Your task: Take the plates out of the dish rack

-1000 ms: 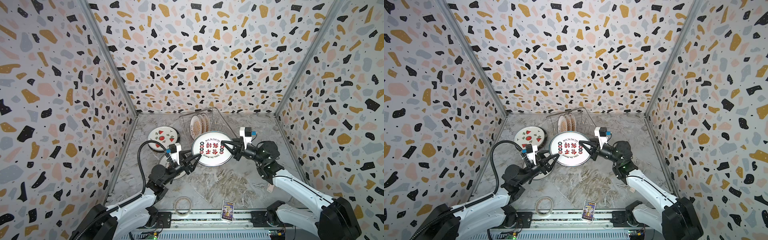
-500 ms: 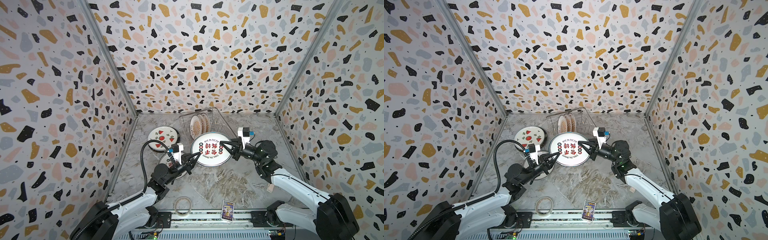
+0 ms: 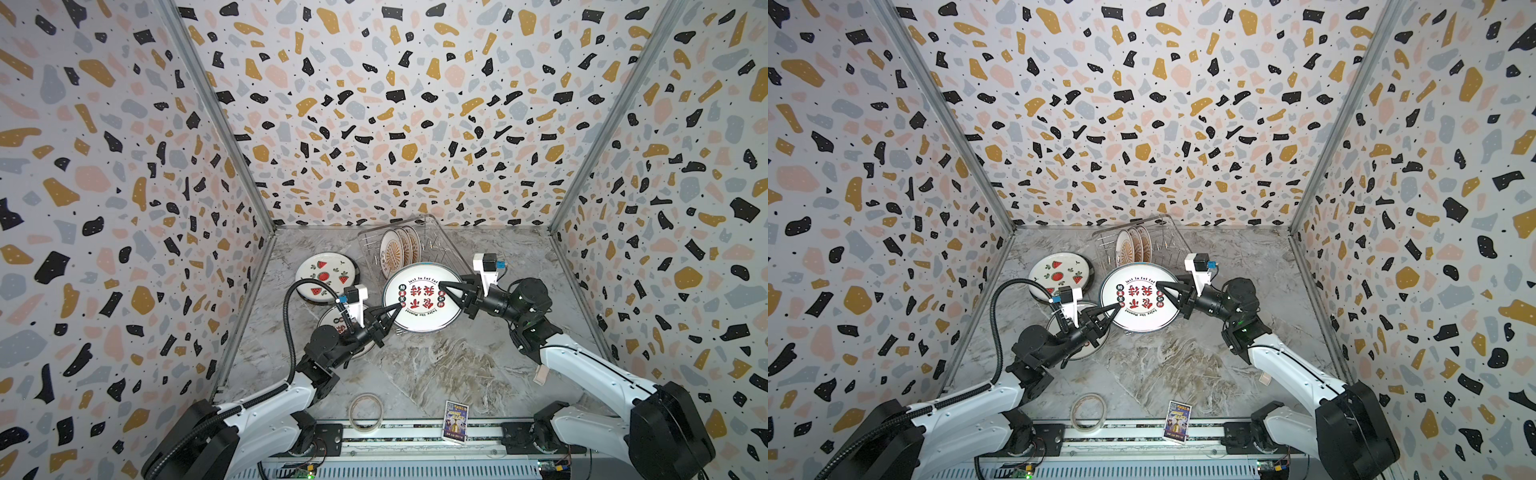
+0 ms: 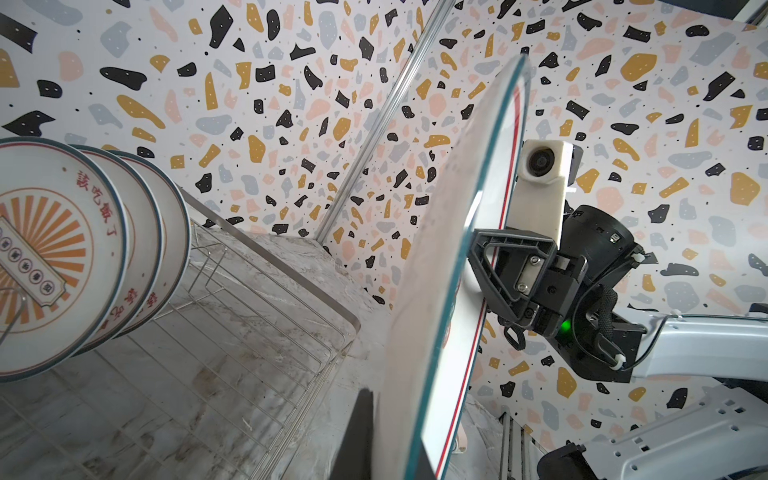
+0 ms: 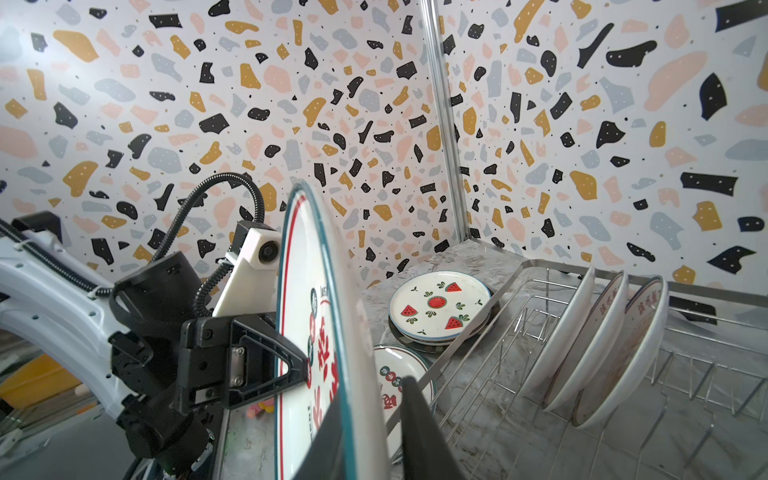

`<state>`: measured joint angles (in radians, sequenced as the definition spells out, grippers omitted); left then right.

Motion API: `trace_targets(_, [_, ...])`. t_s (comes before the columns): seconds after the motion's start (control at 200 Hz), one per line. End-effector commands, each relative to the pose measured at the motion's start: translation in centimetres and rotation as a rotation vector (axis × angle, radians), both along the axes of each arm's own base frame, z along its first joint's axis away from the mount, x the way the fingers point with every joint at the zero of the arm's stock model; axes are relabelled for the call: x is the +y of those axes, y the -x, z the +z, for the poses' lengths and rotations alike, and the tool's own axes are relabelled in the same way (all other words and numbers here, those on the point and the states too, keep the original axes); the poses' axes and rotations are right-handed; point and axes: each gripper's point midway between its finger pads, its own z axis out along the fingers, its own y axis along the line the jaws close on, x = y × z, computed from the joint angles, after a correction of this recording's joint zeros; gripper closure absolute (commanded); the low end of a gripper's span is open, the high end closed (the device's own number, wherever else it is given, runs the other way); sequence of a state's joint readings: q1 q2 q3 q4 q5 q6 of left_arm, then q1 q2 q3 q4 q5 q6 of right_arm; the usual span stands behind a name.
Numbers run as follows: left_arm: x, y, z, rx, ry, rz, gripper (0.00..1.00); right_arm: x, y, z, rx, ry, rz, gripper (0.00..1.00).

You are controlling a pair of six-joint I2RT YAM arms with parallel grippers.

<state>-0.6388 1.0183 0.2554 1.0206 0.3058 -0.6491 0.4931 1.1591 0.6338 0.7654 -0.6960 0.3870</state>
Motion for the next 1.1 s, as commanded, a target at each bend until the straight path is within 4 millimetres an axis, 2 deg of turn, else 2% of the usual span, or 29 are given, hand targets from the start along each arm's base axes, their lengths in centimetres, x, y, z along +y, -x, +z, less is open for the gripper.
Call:
trace_targets(0.0, [0.3,1.1,3.8,-0.103,0.083,-0.018,1.0,-0.3,-2.0,1.6,0.009,0.003,-0.088,0.65])
trace_targets(0.115, [0.8,0.4,3.5,-0.066,0.077,0.03,1.0,-0.5,-2.8,1.1,0.053,0.009,-0.129,0.46])
trace_targets(0.185, [0.8,0.0,3.3,-0.044,0.075,0.047,1.0,-0.7,-3.4,0.8,0.074,0.02,-0.161,0.39])
trace_targets(0.35, [1.3,-0.4,3.4,-0.031,0.091,0.074,1.0,-1.0,-4.5,0.0,0.113,0.049,-0.217,0.36])
trace_targets(0.546, [2.3,-1.6,3.1,0.007,0.087,0.166,1.0,-1.4,-4.4,0.1,0.108,0.051,-0.234,0.32])
trace_targets(0.791, [4.2,-2.4,3.2,0.028,0.098,0.268,1.0,-2.5,-4.4,0.6,0.092,0.047,-0.311,0.11])
trace_targets(0.881, [5.3,-2.6,3.5,0.041,0.153,0.271,1.0,-2.9,-4.3,0.9,0.074,0.044,-0.349,0.0])
trace_targets(0.996, [7.1,-3.3,2.9,0.077,0.188,0.321,1.0,-3.1,-4.2,1.4,0.061,0.012,-0.368,0.01])
trace_targets(1.091, [8.2,-3.4,2.8,0.085,0.209,0.354,1.0,-2.0,-3.6,2.0,0.044,0.007,-0.329,0.01])
